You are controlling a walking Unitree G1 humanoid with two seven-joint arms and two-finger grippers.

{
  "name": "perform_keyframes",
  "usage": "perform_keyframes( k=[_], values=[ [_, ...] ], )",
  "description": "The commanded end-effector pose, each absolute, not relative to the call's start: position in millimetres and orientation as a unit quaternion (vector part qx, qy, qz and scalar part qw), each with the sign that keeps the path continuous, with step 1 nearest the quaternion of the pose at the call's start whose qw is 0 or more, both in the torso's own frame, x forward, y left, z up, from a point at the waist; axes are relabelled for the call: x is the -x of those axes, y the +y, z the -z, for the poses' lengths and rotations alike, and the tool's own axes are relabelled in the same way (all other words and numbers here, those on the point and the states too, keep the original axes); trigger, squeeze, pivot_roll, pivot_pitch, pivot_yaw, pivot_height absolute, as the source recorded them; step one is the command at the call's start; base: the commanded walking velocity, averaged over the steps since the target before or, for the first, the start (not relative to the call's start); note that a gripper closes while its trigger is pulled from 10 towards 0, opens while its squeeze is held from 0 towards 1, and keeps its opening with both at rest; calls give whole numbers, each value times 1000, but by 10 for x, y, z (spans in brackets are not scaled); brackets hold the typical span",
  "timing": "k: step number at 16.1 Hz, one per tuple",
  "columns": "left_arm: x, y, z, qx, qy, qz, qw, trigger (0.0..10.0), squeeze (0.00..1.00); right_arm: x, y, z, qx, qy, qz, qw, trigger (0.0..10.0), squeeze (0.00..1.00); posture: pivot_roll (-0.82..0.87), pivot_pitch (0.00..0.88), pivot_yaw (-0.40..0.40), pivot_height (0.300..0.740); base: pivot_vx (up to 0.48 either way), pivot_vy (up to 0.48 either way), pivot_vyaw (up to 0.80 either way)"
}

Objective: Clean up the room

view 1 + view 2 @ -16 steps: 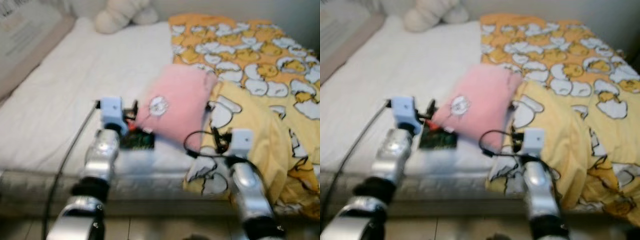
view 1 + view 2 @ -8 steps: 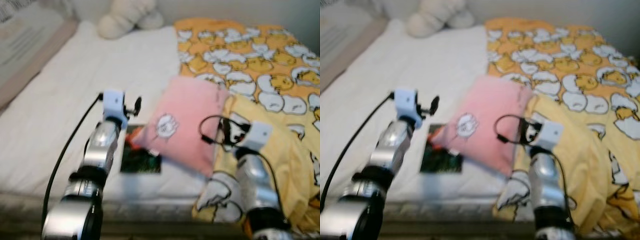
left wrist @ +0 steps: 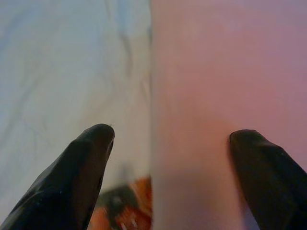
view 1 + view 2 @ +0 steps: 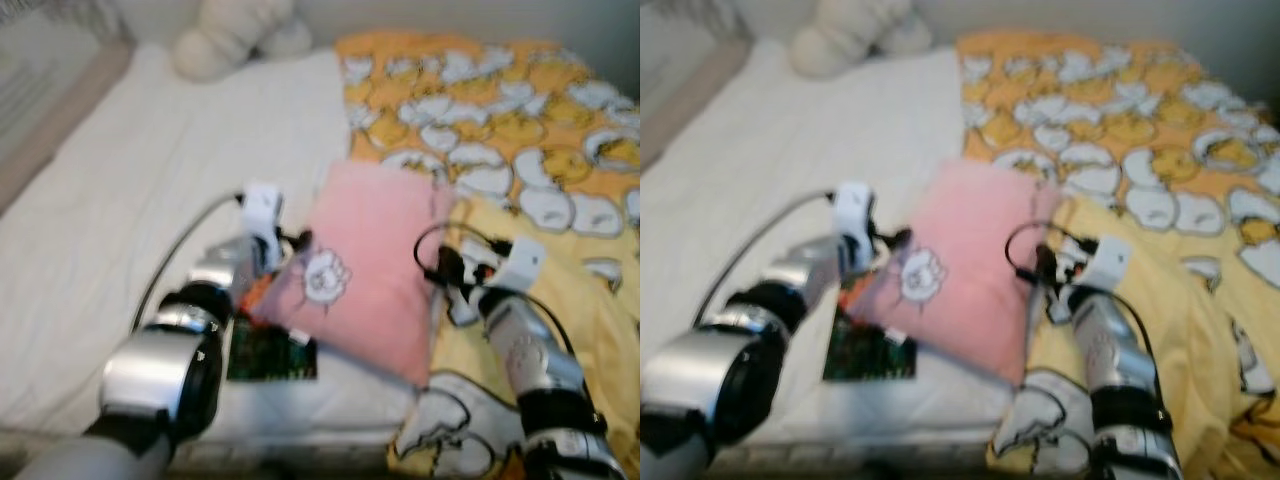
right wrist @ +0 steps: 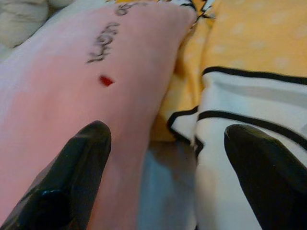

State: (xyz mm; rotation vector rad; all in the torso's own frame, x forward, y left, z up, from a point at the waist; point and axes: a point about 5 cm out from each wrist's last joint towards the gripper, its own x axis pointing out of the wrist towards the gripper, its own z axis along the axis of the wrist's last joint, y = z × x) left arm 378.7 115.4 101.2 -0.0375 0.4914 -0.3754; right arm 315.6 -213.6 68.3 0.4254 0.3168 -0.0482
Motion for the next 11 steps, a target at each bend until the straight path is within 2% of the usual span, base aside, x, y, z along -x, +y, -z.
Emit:
perform_keyframes(
  k=[1, 4, 8, 11],
  values=[
    [-3880, 1148, -1210, 36, 225, 194, 954, 10000, 0, -3198, -2109, -743, -218, 154, 10, 964, 10000, 0, -76, 0, 67, 740, 0, 0, 0],
    [-3940, 1103, -1373, 96, 207, 208, 951, 10000, 0, -3221, -2019, -752, -246, 156, -6, 957, 10000, 0, -68, 23, 69, 740, 0, 0, 0],
    [-3898, 988, -1303, 79, 224, 229, 944, 10000, 0, -3233, -1885, -688, -251, 172, -19, 953, 10000, 0, -52, 56, 67, 740, 0, 0, 0],
    [-3791, 794, -1108, 58, 249, 236, 938, 10000, 0, -3253, -1870, -612, -253, 185, -12, 950, 10000, 0, -43, 106, 53, 740, 0, 0, 0]
  ],
)
